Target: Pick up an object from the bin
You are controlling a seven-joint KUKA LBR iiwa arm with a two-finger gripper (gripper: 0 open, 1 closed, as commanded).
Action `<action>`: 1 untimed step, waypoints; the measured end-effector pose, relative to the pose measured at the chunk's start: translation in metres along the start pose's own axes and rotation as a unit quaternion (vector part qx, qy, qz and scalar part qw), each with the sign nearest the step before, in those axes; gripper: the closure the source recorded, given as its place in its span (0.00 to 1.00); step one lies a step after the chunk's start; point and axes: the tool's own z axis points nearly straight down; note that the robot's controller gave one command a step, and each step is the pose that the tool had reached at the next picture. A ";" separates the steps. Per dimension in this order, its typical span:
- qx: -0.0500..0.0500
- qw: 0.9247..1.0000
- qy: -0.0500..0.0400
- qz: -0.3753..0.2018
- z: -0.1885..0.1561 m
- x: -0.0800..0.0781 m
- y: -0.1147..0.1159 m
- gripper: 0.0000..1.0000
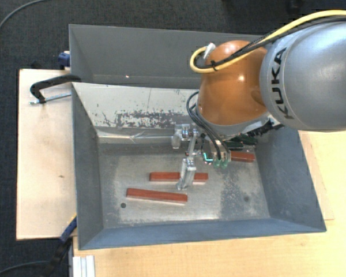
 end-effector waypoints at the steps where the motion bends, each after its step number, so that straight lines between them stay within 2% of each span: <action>1: 0.001 0.999 0.001 0.046 0.092 0.017 -0.028 0.00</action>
Offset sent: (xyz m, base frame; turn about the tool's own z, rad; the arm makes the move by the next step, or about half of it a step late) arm -0.0158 -0.0273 -0.0876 0.0916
